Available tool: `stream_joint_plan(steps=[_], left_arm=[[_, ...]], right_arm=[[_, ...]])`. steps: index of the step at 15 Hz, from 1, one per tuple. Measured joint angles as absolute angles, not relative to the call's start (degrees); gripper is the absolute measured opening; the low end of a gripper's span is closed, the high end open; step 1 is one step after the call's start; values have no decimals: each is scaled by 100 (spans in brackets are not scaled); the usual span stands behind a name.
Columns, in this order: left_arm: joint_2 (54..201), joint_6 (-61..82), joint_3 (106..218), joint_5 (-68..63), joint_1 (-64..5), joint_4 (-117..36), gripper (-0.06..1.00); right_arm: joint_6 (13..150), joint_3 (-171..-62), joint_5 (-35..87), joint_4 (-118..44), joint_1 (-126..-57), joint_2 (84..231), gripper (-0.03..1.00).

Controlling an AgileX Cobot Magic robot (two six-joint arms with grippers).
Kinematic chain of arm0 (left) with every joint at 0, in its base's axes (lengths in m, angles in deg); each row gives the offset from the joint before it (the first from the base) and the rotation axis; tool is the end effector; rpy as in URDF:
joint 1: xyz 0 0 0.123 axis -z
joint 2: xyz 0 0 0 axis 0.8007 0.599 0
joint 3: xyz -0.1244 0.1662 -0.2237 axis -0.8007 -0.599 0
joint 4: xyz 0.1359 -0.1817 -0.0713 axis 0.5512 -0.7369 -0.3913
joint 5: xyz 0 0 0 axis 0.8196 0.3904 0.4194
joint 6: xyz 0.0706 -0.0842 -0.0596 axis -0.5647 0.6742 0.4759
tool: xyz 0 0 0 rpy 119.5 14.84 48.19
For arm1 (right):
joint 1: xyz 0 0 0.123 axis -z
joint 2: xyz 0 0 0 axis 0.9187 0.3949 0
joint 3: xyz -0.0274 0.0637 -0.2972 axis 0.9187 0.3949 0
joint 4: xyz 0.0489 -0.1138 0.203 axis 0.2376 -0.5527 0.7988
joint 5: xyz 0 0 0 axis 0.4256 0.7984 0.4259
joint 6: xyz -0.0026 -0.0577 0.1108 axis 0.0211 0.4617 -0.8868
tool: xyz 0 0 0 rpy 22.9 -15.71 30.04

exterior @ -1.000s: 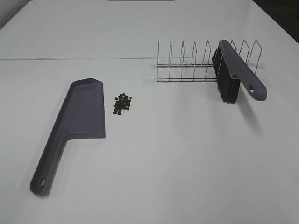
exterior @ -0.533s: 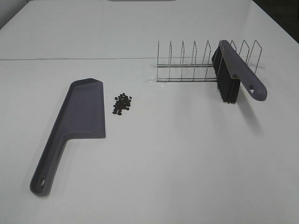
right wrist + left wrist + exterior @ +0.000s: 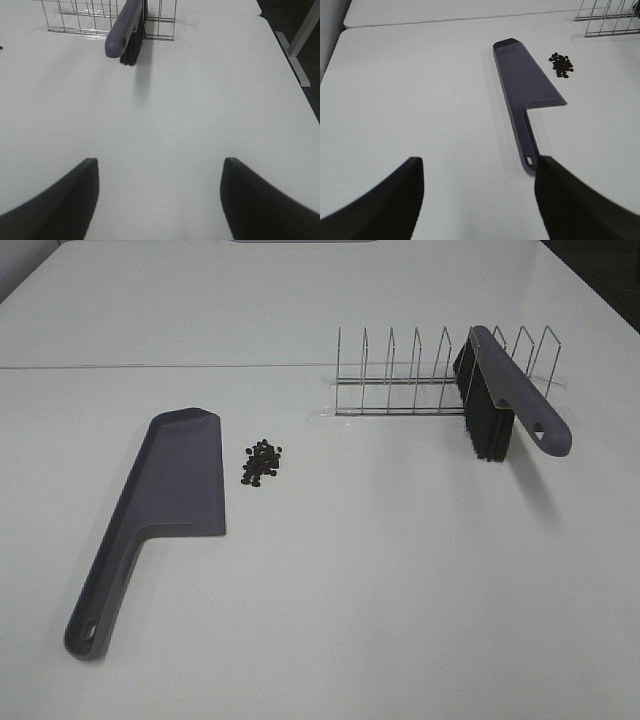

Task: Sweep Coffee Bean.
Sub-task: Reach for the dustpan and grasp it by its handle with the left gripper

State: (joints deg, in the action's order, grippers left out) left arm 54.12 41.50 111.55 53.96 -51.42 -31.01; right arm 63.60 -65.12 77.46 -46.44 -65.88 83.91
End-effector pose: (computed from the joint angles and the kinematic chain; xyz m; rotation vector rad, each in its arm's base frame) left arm -0.0084 -0.0072 0.2589 0.0889 2.0153 -0.0666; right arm -0.0087 -0.0025 0.2566 -0.0700 2.0361 -0.0914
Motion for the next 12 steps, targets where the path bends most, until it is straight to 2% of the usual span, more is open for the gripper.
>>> stream_joint_plan(steps=[12], left_arm=[[5412, 4150, 11155, 5396, -5142, -3101, 61]], right_arm=[[6360, -6512, 7746, -4644, -6588, 8391, 68]])
